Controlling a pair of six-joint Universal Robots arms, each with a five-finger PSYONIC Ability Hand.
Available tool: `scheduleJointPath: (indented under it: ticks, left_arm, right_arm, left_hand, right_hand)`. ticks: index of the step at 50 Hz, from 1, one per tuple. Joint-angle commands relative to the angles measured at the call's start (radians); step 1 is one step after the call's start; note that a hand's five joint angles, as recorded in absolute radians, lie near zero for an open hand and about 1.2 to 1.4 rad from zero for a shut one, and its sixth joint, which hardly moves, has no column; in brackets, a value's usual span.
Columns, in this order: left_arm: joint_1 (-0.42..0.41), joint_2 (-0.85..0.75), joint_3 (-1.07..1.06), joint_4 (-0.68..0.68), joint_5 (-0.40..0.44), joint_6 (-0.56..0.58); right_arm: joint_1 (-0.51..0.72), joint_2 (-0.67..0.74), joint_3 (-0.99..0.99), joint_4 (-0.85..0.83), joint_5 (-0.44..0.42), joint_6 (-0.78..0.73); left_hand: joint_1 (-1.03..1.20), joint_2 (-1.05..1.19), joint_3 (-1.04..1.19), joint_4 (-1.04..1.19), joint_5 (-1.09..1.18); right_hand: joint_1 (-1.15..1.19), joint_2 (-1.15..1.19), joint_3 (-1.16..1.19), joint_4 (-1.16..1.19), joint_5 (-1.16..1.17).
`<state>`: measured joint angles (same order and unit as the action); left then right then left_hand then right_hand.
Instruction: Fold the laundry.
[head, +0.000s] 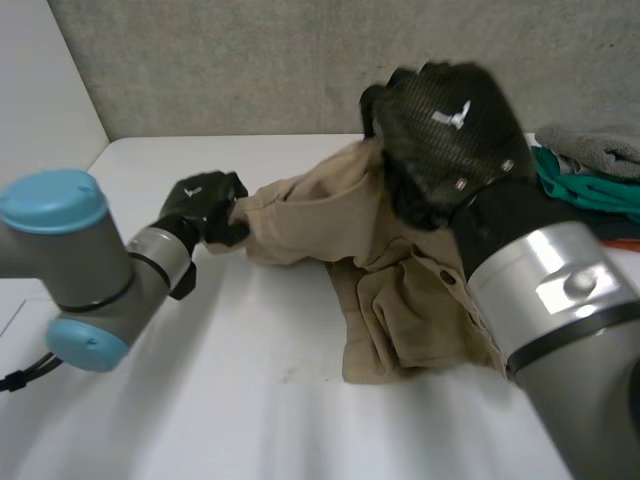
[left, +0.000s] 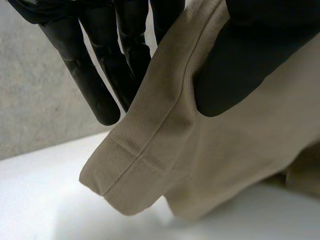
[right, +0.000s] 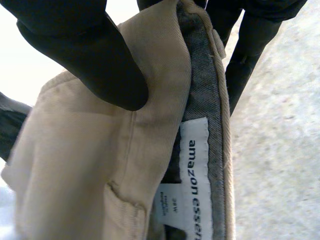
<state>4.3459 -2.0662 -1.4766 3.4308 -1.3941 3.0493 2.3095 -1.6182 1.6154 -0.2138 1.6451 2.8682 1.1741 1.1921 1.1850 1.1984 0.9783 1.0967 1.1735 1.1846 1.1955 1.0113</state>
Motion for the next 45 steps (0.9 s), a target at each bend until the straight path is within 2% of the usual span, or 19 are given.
scheduleJointPath:
  ticks: [1, 7, 12, 19, 26, 31, 34, 39, 42, 45]
  left_arm:
    - [0.106, 0.291, -0.068, -0.004, 0.061, -0.027]
    - [0.190, 0.543, -0.005, -0.054, 0.108, -0.038]
    - [0.259, 0.696, 0.193, -0.215, 0.188, -0.121]
    - [0.342, 0.649, 0.444, -0.355, 0.195, -0.263]
    - [0.281, 0.493, 0.555, -0.374, 0.191, -0.235]
    - [0.196, 0.287, 0.558, -0.369, 0.181, -0.082]
    - [0.173, 0.184, 0.562, -0.364, 0.158, -0.011]
    - [0.130, -0.067, 0.616, -0.291, 0.112, 0.123]
    - [0.117, -0.178, 0.671, -0.225, 0.089, 0.181]
    - [0.109, -0.305, 0.754, -0.142, 0.027, 0.250]
  right_arm:
    - [-0.088, -0.011, -0.124, 0.031, -0.040, -0.006]
    - [-0.133, -0.029, -0.284, 0.123, -0.070, -0.003]
    - [-0.163, -0.054, -0.422, 0.182, -0.062, 0.002]
    - [-0.202, -0.051, -0.565, 0.254, -0.051, 0.037]
    - [-0.225, 0.063, -0.575, 0.264, -0.048, 0.072]
    - [-0.242, 0.202, -0.571, 0.251, -0.045, 0.111]
    - [-0.252, 0.317, -0.577, 0.226, -0.041, 0.141]
    - [-0.256, 0.512, -0.614, 0.156, -0.018, 0.158]
    - [-0.252, 0.648, -0.660, 0.067, 0.004, 0.161]
    - [-0.252, 0.779, -0.713, -0.071, 0.044, 0.151]
  left_hand:
    - [0.222, 0.204, 0.211, 0.198, 0.243]
    - [0.222, 0.204, 0.211, 0.198, 0.243]
    - [0.222, 0.204, 0.211, 0.198, 0.243]
    - [0.222, 0.204, 0.211, 0.198, 0.243]
    - [0.222, 0.204, 0.211, 0.198, 0.243]
    - [0.222, 0.204, 0.211, 0.198, 0.243]
    - [0.222, 0.204, 0.211, 0.198, 0.243]
    - [0.222, 0.204, 0.211, 0.198, 0.243]
    - [0.222, 0.204, 0.211, 0.198, 0.243]
    - [0.222, 0.204, 0.211, 0.198, 0.243]
  right_hand:
    - [0.300, 0.223, 0.212, 0.201, 0.210]
    - [0.300, 0.223, 0.212, 0.201, 0.210]
    - [0.300, 0.223, 0.212, 0.201, 0.210]
    - [0.300, 0.223, 0.212, 0.201, 0.210]
    - [0.300, 0.223, 0.212, 0.201, 0.210]
    - [0.300, 0.223, 0.212, 0.201, 0.210]
    - [0.300, 0.223, 0.212, 0.201, 0.210]
    - [0.300, 0.223, 0.212, 0.201, 0.210]
    - [0.300, 0.223, 0.212, 0.201, 0.210]
    - [0.300, 0.223, 0.212, 0.201, 0.210]
